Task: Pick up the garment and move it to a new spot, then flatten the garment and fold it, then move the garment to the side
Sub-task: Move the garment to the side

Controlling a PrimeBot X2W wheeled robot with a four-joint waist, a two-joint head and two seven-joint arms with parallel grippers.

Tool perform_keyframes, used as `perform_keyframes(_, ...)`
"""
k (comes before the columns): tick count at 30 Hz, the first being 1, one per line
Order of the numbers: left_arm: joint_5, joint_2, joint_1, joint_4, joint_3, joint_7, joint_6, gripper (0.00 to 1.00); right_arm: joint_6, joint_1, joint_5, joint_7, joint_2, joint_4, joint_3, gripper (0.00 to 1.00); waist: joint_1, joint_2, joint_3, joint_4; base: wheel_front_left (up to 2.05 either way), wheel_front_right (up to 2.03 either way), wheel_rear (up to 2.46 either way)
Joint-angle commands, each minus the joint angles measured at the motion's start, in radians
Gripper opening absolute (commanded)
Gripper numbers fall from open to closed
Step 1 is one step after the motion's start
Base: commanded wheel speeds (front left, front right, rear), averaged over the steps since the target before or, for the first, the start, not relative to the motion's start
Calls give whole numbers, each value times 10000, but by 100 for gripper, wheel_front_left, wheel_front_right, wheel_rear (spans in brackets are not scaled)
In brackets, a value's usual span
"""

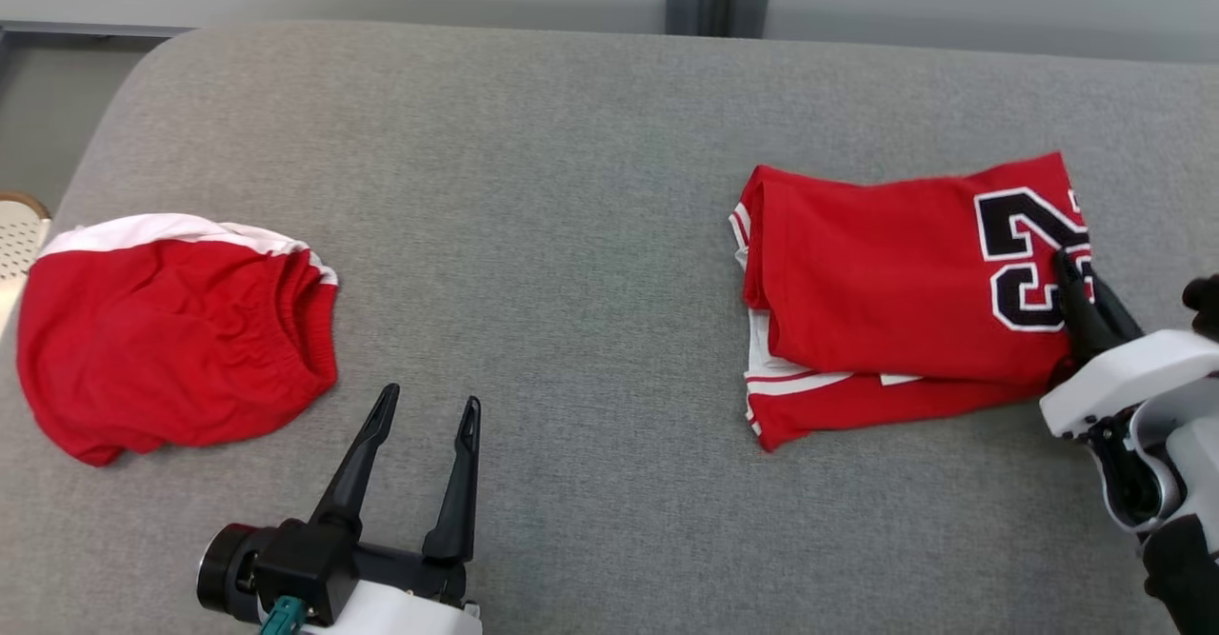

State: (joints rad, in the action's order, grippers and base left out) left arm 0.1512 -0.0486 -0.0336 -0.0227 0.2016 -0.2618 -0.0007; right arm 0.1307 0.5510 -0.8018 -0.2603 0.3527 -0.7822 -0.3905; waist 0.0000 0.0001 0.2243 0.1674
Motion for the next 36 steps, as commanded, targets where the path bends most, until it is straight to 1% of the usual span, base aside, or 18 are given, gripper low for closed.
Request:
perform_keyframes(1, -15, -38, 247, 100, -29, -37, -84, 100, 0, 113, 390, -68, 12, 106, 182, 0, 0, -1, 194, -208, 0, 0, 0)
perform_keyframes(10, -266, -38, 722, 789, -17, -37, -387, 100, -1, 832, 2819, -66, -257, 805, 1761, 0, 0, -1, 1079, -982, 0, 0, 0)
perform_keyframes(17, -522, -119, 1269, 1503, 132, -27, -669, 100, -1, 1809, 4101, -67, -481, 791, 2838, 0, 0, -1, 1968, -1478, 0, 0, 0)
perform_keyframes(22, -731, -281, 1854, 1828, 383, -27, -868, 100, -1, 2601, 4869, -68, -614, 660, 3621, 0, 0, -1, 2549, -1860, 0, 0, 0)
perform_keyframes(27, -944, -577, 2400, 2173, 588, -17, -985, 100, -1, 3404, 5722, -68, -772, 560, 4509, 0, 0, -1, 3165, -2313, 0, 0, 0)
perform_keyframes(29, -1015, -687, 2699, 2557, 728, 108, -1038, 100, -1, 3825, 6340, -68, -840, 597, 5022, 0, 0, -1, 3551, -2528, 0, 0, 0)
perform_keyframes(36, -1135, -933, 3480, 3671, 1204, 625, -1145, 100, -1, 4786, 7809, -69, -781, 496, 5788, 0, 0, -1, 4306, -3043, 0, 0, 0)
